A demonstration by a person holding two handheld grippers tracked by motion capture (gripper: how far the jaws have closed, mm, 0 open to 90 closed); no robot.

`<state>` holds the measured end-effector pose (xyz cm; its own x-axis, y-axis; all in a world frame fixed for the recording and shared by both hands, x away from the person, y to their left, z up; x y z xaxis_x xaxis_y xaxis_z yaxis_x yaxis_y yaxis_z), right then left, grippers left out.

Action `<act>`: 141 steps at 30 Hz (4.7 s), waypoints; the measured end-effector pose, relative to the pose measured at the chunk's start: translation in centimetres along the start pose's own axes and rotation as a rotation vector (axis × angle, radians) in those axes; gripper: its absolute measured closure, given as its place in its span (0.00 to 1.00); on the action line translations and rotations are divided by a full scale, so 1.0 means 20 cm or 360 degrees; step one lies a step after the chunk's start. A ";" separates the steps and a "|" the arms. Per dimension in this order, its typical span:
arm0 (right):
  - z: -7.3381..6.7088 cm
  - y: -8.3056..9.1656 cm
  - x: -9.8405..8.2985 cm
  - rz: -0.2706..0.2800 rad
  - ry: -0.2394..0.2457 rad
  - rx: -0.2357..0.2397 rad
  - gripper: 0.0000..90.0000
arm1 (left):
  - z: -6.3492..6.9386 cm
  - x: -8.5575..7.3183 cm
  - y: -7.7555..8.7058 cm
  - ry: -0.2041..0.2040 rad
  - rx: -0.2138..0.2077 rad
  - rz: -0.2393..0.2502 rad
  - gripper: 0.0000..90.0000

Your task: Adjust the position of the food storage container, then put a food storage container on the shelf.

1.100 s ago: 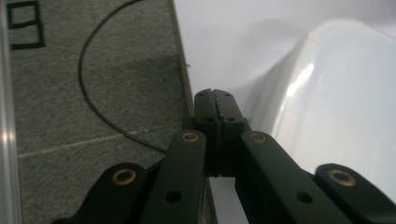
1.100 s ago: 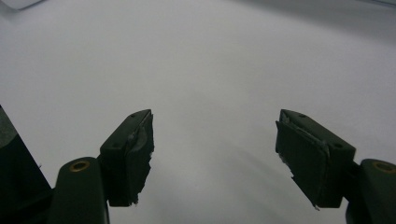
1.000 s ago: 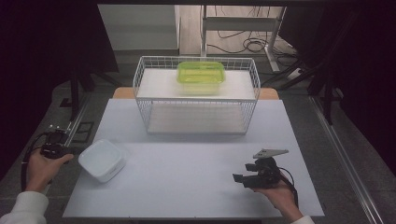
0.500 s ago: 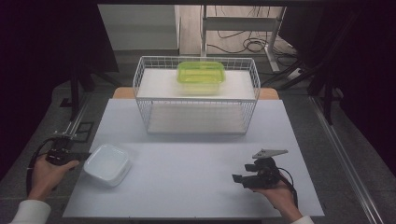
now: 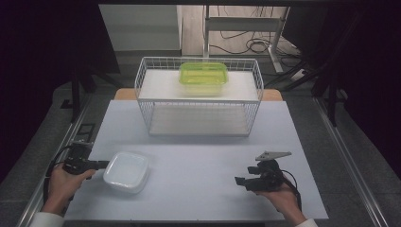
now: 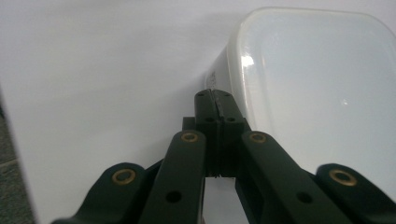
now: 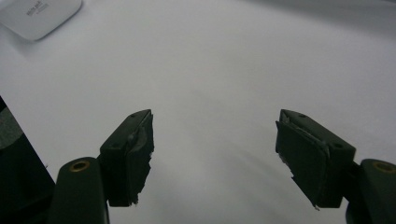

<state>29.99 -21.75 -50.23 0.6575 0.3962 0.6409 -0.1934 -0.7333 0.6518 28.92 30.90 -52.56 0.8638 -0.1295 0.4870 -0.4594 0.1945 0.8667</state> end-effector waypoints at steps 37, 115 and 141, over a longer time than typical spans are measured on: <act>0.01 0.00 0.00 -0.0006 -0.0016 -0.0005 0.30 | 0.69 0.05 -0.12 -0.0187 -0.0232 -0.0047 0.99; -0.24 -0.23 0.04 0.0175 -0.0366 0.0439 0.35 | 0.77 0.05 -0.06 -0.0002 -0.0673 0.0073 0.38; -0.25 -0.36 0.01 0.0179 -0.0654 0.0592 0.64 | 0.84 0.04 -0.16 0.0103 -0.0868 -0.0065 0.72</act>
<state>27.81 -13.62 -52.67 0.8914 0.1113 0.4393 -0.0579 -0.9335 0.3540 27.64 13.91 -53.06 0.8975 -0.0906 0.4317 -0.2665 0.6686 0.6942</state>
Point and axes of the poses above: each handheld gripper's, and its own axes: y roughly backward along the jaws, x roughly out of its top, z roughly to its right, the point moved 4 cm from there along -y, roughly forward along the jaws, and after that the axes turned 14 degrees about x, right-handed, at the moved point
